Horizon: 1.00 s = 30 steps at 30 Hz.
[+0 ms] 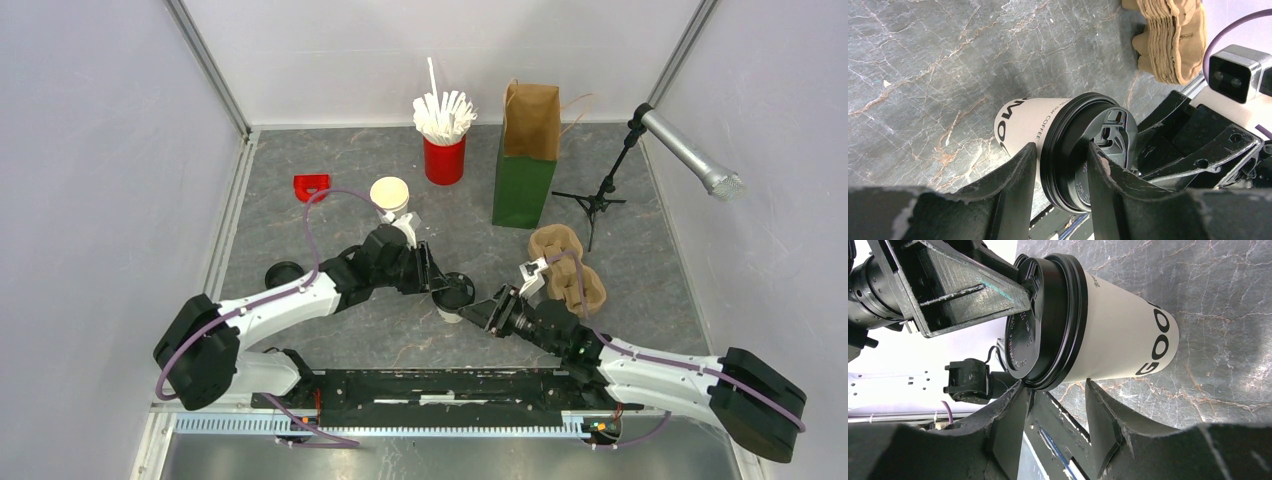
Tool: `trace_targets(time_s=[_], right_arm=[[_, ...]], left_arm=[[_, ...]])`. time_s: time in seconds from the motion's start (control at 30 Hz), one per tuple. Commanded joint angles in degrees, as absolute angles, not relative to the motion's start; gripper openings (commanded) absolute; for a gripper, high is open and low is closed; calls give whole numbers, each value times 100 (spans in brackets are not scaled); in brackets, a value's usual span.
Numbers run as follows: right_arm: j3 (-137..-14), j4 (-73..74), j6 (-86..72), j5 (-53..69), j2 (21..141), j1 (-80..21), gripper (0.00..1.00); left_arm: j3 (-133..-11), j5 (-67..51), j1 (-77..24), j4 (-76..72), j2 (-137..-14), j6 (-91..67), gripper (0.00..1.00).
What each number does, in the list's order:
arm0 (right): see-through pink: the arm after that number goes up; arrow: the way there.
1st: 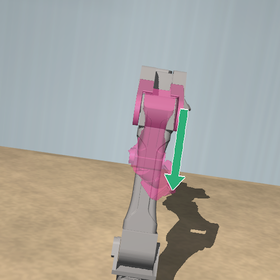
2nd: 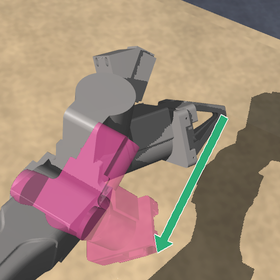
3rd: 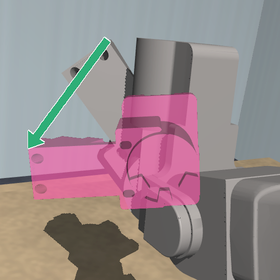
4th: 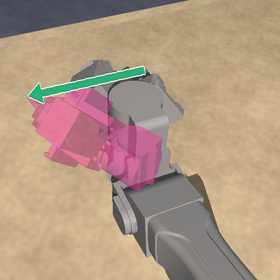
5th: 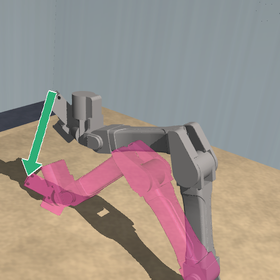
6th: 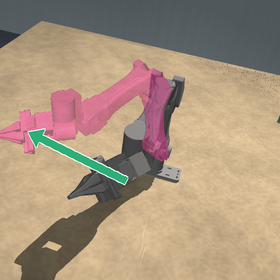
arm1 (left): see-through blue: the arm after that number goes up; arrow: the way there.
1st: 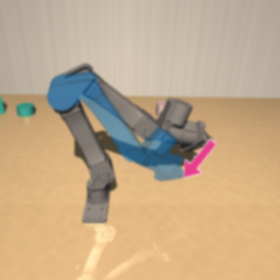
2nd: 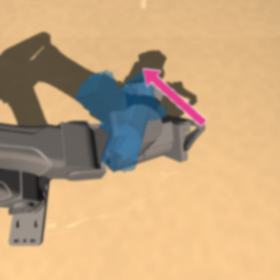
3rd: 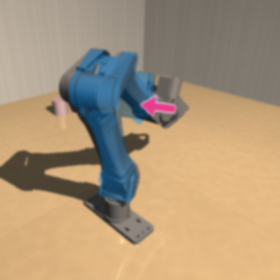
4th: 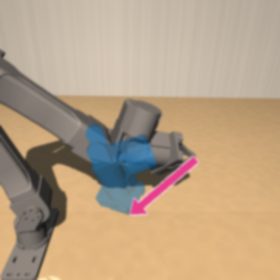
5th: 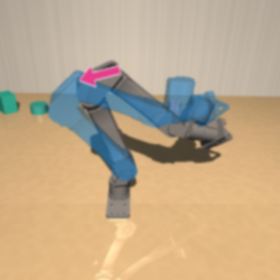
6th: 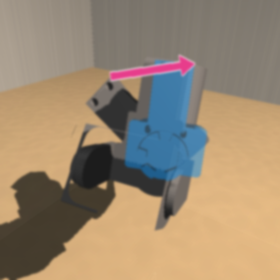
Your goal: Pack the takeout coffee
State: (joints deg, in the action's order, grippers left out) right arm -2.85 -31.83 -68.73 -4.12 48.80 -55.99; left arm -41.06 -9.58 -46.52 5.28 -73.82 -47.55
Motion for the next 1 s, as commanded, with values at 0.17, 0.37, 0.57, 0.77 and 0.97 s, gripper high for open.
trace_targets(time_s=[0.17,0.37,0.57,0.77,0.97], right_arm=[[589,-2430,-6520,-1021,5266,-5583,49],[714,-2246,-6393,-1286,5457,-5772,48],[518,-1908,-6248,-1589,5512,-5978,47],[-252,-1056,-5774,-2104,4770,-6029,48],[-929,-712,-5304,-1868,4270,-6030,53]], left_arm=[[-3492,-503,-4702,1076,-7586,-4908,46],[-3186,-482,-4702,792,-7627,-5036,46],[-3012,-567,-4702,521,-7614,-4989,46],[-2935,-799,-4702,222,-7443,-4874,46],[-3133,-924,-4702,228,-7290,-4702,46]])
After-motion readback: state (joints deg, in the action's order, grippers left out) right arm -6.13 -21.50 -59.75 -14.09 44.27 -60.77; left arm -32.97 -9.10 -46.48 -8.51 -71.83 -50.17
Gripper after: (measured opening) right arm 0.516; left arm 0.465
